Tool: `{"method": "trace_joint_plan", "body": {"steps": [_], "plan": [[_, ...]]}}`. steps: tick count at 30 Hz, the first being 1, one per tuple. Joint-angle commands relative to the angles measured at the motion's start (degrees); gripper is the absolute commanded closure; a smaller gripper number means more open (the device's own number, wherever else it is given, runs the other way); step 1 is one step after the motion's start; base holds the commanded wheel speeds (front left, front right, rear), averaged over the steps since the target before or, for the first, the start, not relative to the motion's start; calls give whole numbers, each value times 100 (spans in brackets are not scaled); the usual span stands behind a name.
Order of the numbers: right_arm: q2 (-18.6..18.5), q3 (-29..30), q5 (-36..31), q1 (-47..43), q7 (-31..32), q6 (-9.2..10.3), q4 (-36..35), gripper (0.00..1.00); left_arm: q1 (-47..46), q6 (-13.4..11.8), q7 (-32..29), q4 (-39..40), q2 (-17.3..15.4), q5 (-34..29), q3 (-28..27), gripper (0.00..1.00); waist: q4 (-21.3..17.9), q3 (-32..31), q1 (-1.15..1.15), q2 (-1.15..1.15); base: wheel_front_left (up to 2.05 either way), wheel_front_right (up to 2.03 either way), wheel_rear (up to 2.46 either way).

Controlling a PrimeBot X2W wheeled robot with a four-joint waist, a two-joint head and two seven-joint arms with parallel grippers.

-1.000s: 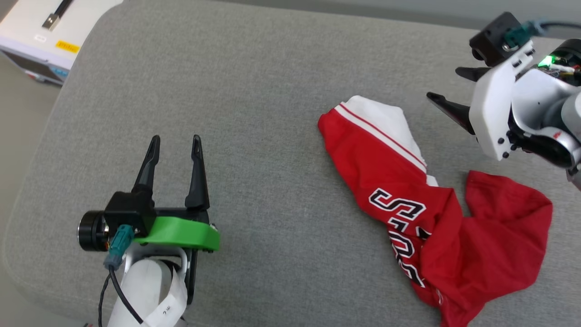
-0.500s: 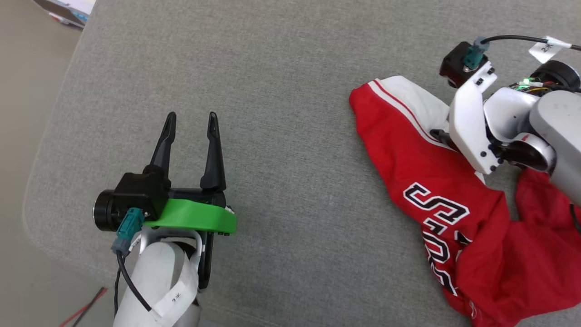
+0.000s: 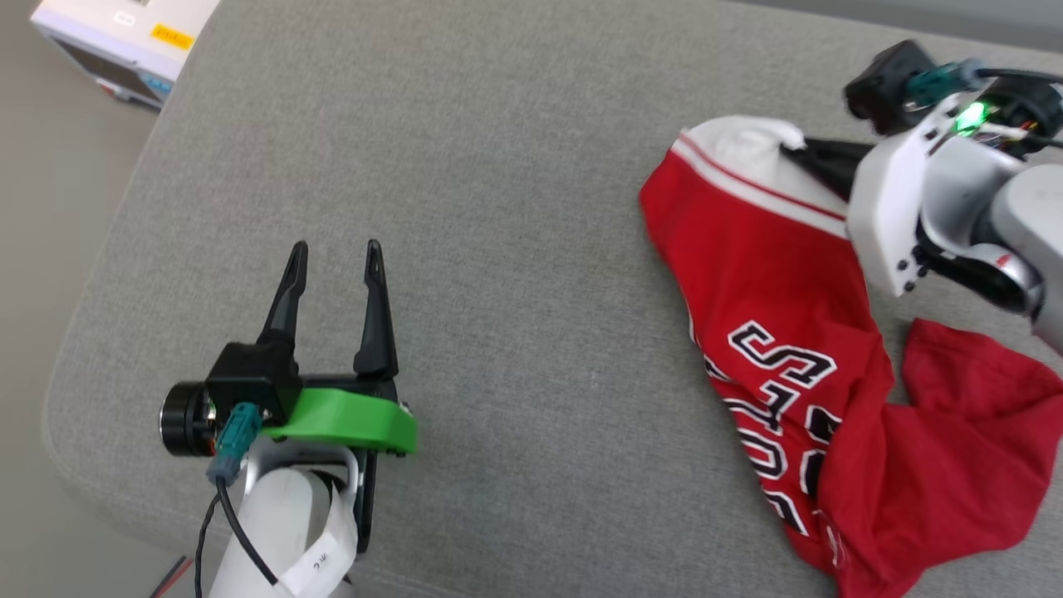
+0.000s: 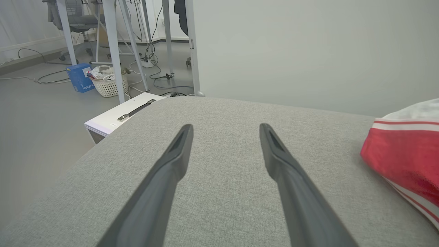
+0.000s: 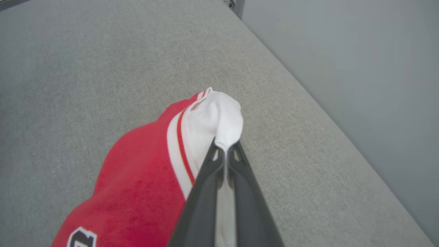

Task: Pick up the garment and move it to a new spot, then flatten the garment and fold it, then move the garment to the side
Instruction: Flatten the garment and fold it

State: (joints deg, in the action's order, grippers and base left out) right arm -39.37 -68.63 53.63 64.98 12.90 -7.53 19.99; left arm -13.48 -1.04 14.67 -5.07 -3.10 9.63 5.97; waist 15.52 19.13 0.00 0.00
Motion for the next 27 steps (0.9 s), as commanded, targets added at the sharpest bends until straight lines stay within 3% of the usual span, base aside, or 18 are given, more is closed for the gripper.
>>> {"method": "trace_joint_plan", "body": {"steps": [1,8,16,20,27], "plan": [[-145,82,-10,59,-152,4,-99,100,113,37,33,-15,22,-58,-34,0,-300,-374,0,0,0,0,0],[-1102,900,121,-605,-718,4,-750,100,401,69,33,-6,22,-133,-150,0,-632,-697,0,0,0,0,0],[-1950,2149,359,-2399,-976,4,-789,100,584,77,33,11,22,-188,-258,0,-1000,-794,0,0,0,0,0],[-1970,2783,441,-3442,-1040,4,-451,100,566,89,33,25,22,-215,-303,0,-1112,-741,0,0,0,0,0],[-1345,3555,567,-4841,-1102,4,433,100,474,138,33,-1,22,-241,-310,0,-1161,-583,0,0,0,0,0]]}}
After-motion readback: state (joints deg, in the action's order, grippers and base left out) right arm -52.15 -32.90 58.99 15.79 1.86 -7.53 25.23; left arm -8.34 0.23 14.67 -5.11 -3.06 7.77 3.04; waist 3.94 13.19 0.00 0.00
